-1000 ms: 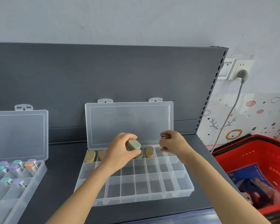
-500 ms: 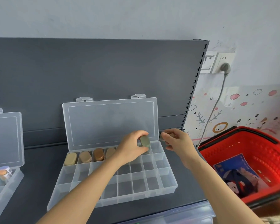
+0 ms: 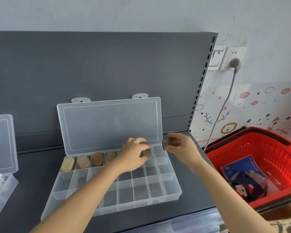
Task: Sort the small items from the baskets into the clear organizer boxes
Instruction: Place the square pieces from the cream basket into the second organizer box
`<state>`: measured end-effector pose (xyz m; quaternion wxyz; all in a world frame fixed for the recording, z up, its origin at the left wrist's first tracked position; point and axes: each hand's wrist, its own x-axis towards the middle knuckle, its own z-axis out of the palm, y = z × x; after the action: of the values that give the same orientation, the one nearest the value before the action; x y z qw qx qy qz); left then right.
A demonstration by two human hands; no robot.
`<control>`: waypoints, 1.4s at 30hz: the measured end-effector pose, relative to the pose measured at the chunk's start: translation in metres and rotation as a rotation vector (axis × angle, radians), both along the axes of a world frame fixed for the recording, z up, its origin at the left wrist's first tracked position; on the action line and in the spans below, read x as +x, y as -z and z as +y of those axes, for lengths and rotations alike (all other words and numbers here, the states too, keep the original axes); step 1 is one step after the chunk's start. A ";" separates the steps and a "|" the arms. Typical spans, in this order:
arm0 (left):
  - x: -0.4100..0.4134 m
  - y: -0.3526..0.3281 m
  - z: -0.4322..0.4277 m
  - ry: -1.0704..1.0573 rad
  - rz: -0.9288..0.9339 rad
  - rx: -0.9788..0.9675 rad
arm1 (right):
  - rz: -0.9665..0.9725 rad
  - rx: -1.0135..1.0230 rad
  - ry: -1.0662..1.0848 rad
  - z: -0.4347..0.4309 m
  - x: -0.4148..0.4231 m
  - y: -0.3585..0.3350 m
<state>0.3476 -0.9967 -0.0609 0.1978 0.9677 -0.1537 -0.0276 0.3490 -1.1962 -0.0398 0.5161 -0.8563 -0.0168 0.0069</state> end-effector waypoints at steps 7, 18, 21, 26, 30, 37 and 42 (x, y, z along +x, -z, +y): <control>-0.006 -0.002 0.009 0.001 -0.029 -0.010 | -0.136 -0.220 -0.083 0.008 0.006 0.001; -0.024 -0.009 0.026 -0.016 -0.077 -0.042 | -0.193 -0.549 -0.398 0.011 0.008 0.008; -0.028 -0.008 0.028 -0.036 -0.083 -0.041 | -0.189 -0.615 -0.411 0.013 0.009 0.009; -0.033 -0.011 0.031 -0.071 -0.089 -0.030 | -0.226 -0.714 -0.428 0.015 0.005 0.017; -0.039 -0.012 0.036 -0.106 -0.099 -0.028 | -0.179 -0.759 -0.425 0.013 0.003 0.014; -0.049 -0.020 0.043 -0.162 -0.127 0.070 | -0.240 -0.655 -0.410 0.022 0.001 0.001; -0.069 -0.027 0.062 -0.279 -0.134 0.137 | -0.331 -0.578 -0.505 0.050 -0.009 -0.002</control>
<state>0.2788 -0.9346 -0.0343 0.1224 0.9906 -0.0285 0.0542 0.3400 -1.1466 -0.0377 0.2267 -0.9246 -0.3062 -0.0002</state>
